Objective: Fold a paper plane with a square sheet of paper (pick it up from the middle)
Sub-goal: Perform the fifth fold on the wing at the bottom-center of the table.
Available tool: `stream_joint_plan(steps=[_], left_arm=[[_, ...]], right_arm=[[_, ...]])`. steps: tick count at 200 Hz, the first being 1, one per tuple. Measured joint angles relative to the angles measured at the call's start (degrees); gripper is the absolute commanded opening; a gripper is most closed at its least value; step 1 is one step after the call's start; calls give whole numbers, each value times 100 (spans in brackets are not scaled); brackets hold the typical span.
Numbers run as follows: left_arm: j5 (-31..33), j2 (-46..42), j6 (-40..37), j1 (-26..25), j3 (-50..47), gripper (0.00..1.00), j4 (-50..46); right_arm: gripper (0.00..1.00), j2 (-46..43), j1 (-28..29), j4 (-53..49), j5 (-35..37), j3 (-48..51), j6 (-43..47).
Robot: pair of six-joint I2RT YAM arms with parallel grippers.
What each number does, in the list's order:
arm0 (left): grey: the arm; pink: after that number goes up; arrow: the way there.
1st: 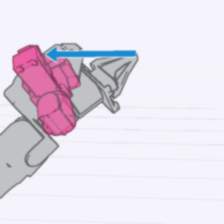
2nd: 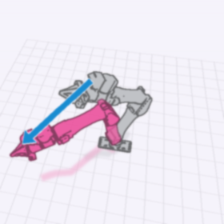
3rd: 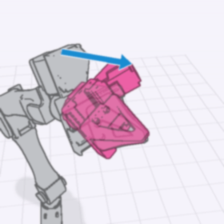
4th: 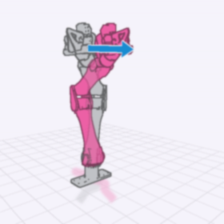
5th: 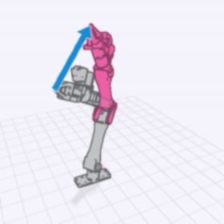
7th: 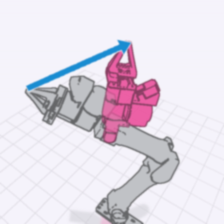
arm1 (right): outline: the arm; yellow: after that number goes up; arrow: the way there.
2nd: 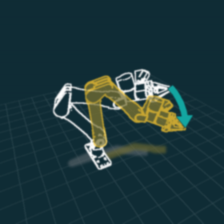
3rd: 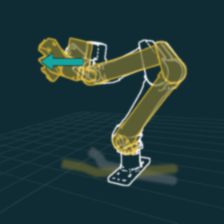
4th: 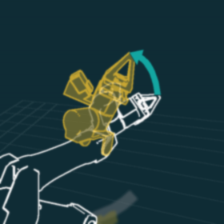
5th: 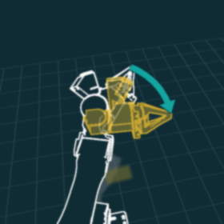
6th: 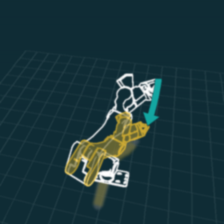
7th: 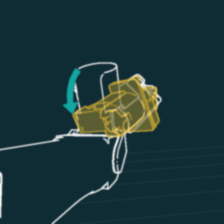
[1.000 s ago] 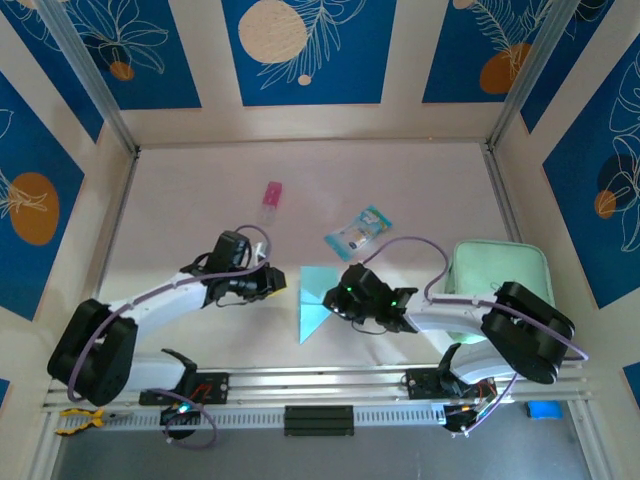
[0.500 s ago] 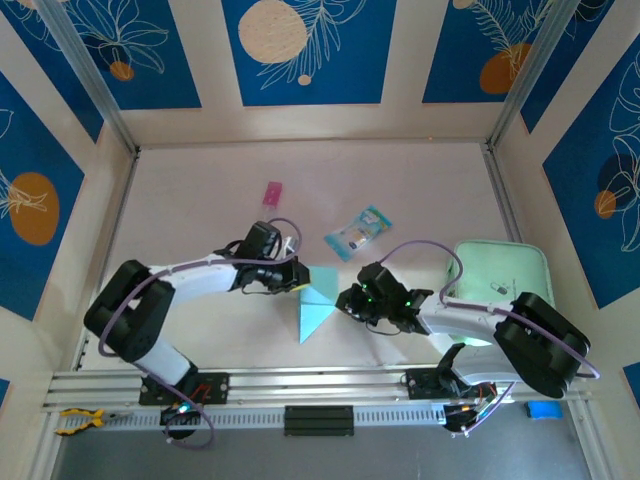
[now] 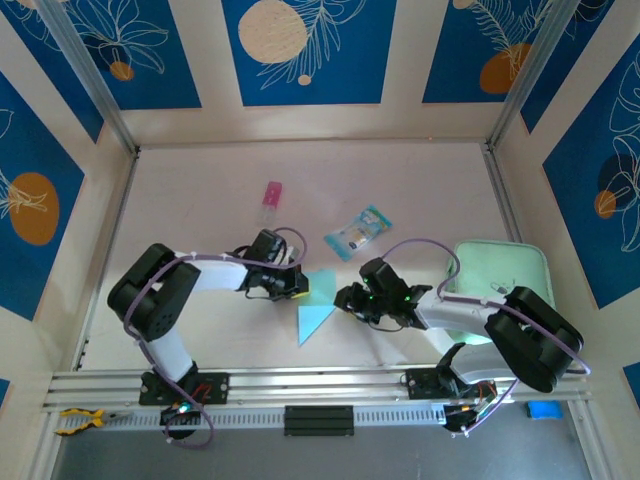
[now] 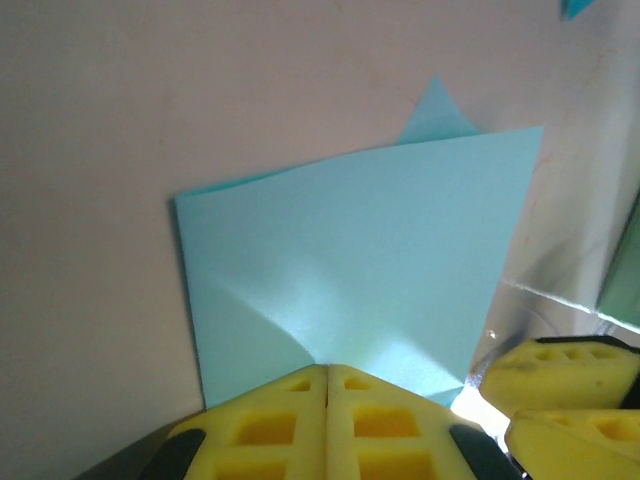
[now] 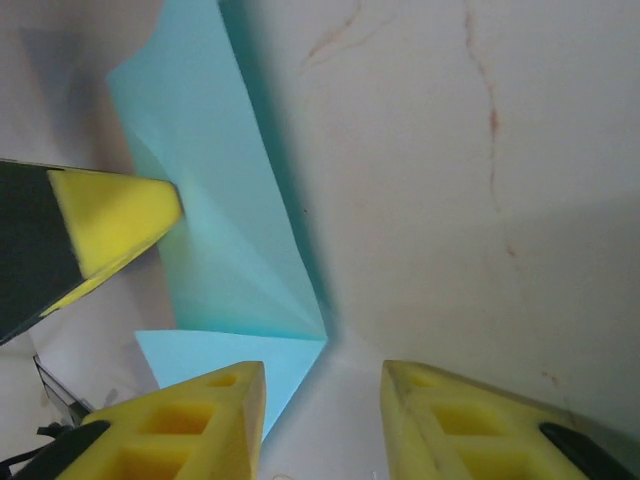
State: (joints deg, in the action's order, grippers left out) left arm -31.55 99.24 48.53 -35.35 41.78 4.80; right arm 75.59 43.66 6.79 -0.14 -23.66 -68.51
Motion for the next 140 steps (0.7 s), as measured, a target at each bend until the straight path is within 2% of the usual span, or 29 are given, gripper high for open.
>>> stream_joint_plan(steps=[37,140], left_arm=[[-446,105,223,146,-315,5,831],[-498,131,243,149,-328,5,938]], right_arm=[[41,188,-146,9,-289,-153,79],[38,706,-286,503,-595,-260,22]])
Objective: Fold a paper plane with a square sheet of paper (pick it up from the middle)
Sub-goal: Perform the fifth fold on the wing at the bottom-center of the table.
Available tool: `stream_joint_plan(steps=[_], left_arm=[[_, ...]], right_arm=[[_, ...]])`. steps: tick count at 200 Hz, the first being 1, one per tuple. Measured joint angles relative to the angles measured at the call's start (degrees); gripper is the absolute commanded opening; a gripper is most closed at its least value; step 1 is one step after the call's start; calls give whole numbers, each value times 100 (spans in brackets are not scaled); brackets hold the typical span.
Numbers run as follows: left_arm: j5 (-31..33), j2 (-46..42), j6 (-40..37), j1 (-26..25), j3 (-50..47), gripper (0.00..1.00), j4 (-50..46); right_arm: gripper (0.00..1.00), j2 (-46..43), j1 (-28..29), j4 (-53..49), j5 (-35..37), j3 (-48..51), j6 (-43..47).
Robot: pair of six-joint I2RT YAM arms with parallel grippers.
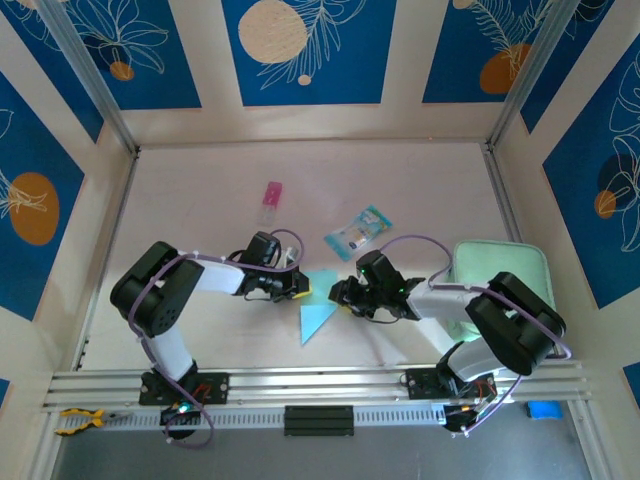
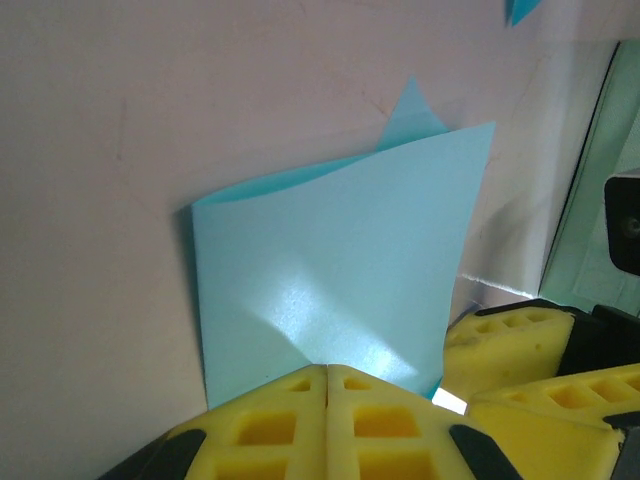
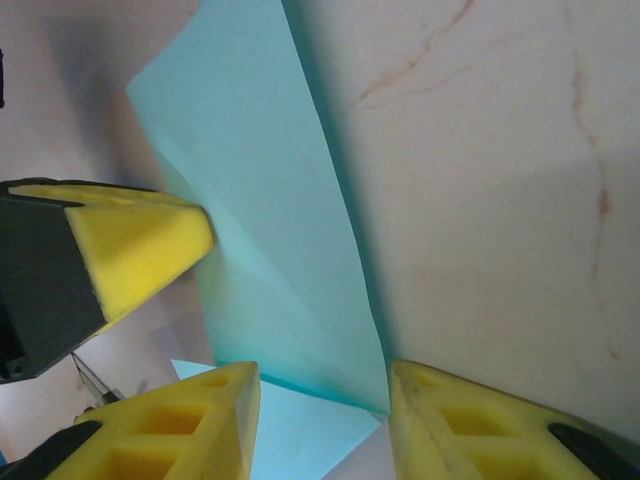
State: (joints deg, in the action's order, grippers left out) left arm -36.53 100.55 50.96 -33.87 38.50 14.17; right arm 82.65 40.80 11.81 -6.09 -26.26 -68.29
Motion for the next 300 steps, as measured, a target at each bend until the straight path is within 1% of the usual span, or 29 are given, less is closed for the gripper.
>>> stream_joint_plan(steps=[42,98,149,300], left_arm=[[11,-13,0,0,-17,5,15],[11,-13,0,0,-17,5,15],[13,-20,0,0,-17,5,15],[17,-74,2,0,-63,5,-4]], right_arm=[[38,133,-83,286,-157,0,2],[38,190,-315,616,-485,0,278],[38,544,-538,704,-935,-81,673],[35,1226,-920,1106,-1843,-452,1386]])
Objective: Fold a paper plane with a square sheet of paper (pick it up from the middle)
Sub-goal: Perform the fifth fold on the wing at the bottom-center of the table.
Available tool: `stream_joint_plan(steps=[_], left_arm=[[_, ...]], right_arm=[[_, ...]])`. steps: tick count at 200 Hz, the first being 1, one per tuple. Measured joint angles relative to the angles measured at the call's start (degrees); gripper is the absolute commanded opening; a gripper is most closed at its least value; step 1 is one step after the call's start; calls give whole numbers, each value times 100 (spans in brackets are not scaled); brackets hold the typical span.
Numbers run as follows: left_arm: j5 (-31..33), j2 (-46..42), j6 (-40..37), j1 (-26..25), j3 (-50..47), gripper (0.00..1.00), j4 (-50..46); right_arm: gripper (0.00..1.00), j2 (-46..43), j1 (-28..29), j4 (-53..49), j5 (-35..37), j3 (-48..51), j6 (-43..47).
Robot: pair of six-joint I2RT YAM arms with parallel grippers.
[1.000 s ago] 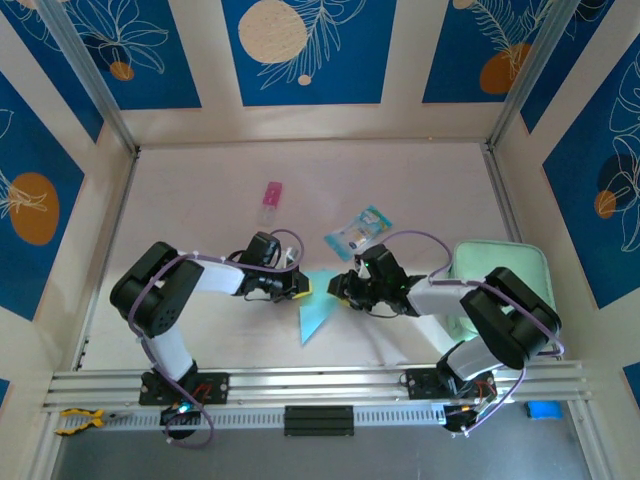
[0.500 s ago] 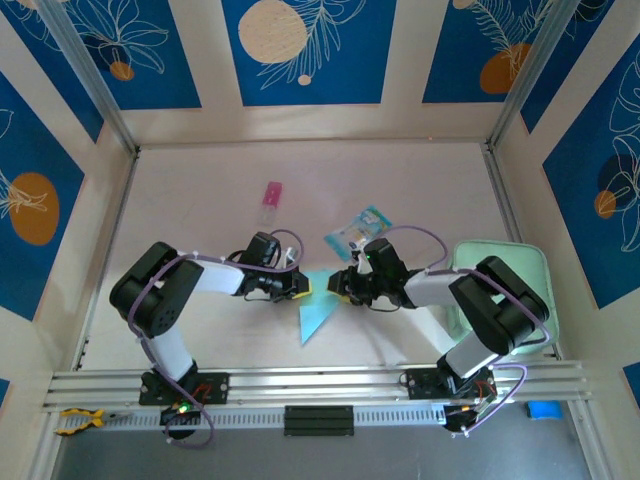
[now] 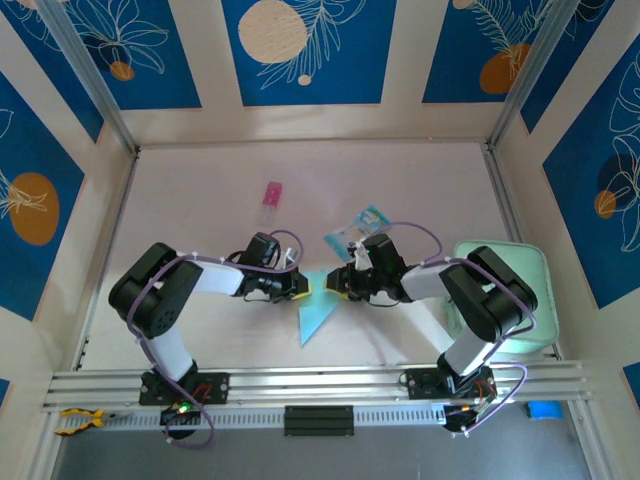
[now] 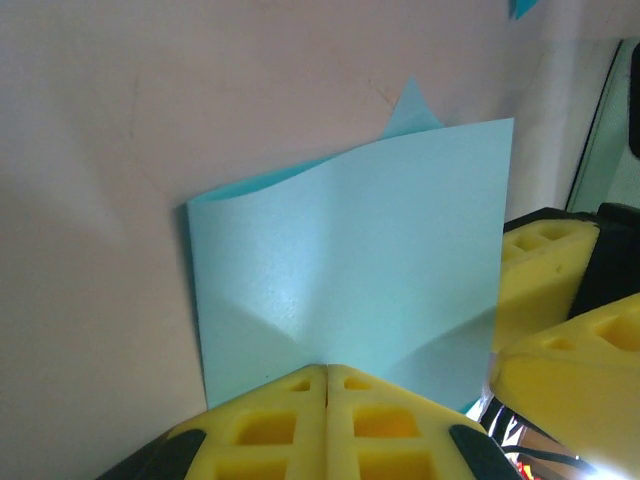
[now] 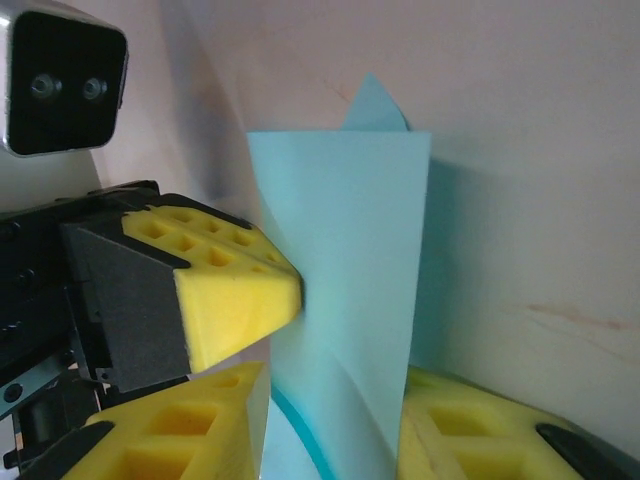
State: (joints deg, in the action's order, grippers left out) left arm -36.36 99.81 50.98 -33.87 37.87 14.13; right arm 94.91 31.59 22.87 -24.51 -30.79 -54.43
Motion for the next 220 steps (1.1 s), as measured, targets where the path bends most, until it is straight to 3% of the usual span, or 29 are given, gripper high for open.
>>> stream_joint_plan(steps=[34,109,148,220], left_arm=[[9,-9,-2,0,0,5,-24],[94,-109,-2,0,0,9,-219],[170,-348,83,0,-98,15,-284],[566,-1593,-144,0,-103,30,-813]], right_arm=[[33,153,-63,92,-186,-28,66],[14,334,-138,208,-396,-31,199],[4,356,-136,251,-442,-28,168],[1,-223,-92,273,173,304,-813]])
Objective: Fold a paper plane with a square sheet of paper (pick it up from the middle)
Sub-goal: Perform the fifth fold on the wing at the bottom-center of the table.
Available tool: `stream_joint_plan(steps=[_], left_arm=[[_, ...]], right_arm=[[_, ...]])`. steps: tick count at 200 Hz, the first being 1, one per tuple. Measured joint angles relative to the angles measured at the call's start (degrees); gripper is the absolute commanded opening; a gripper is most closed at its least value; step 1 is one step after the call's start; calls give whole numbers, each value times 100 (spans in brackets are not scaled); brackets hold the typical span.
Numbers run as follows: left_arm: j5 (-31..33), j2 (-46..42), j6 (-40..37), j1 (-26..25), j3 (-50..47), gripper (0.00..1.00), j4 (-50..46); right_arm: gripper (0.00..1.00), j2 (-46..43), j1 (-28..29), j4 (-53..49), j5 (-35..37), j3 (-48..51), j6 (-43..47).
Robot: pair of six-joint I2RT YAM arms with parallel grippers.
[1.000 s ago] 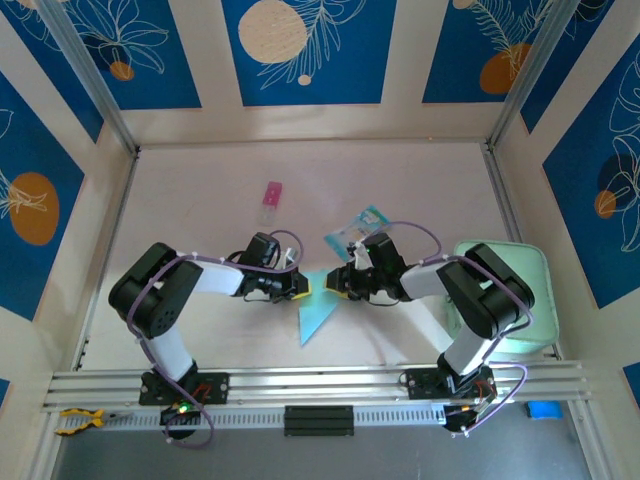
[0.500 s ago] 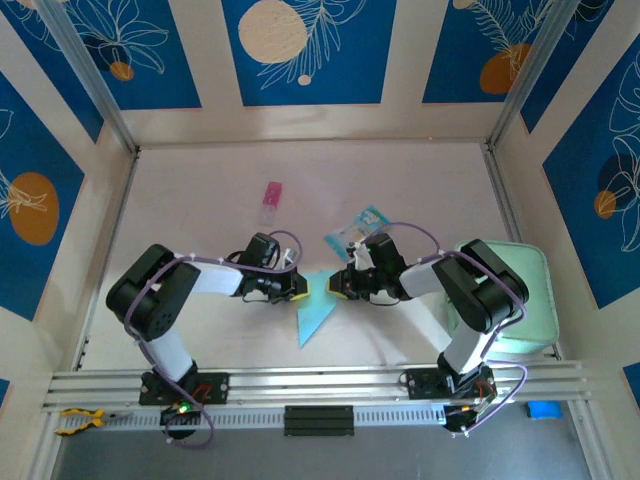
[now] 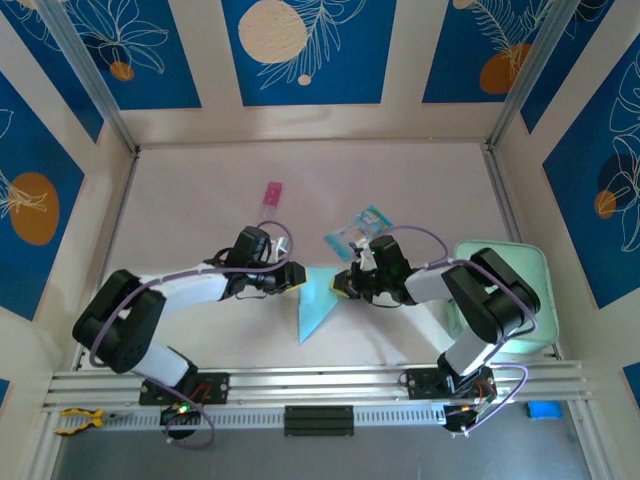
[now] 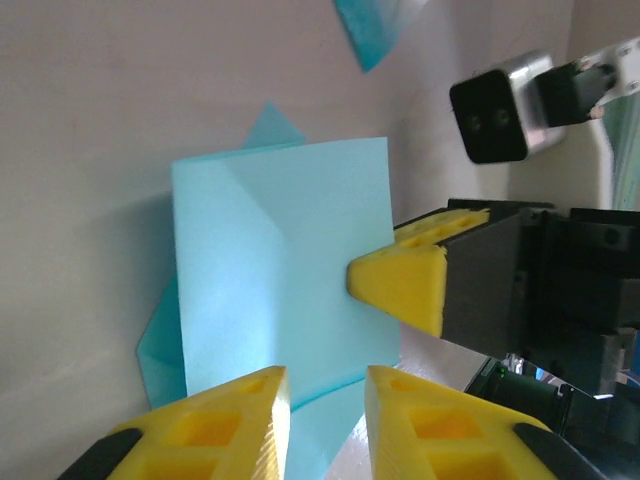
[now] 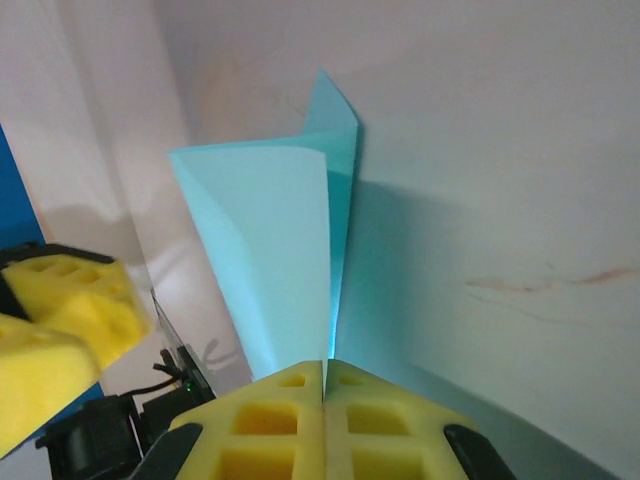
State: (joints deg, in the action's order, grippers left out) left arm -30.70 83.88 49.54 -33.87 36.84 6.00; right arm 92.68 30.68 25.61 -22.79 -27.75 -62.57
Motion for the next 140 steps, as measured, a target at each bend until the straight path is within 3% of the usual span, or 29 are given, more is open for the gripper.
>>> stream_joint_plan(steps=[70,114,140], left_arm=[[533,-807,-566,-238,-219,35,-673],[1384,-1248,-1233,-1134,-219,38,-1408],[2041,-1281,-1478,-1779,-212,40,-1731]], right_arm=[[0,-1029,608,-557,1478,295,-1318],[0,-1445,1401,-1019,2618,391,-2474],[0,-1471,1545,-1215,2929,391,-2935]])
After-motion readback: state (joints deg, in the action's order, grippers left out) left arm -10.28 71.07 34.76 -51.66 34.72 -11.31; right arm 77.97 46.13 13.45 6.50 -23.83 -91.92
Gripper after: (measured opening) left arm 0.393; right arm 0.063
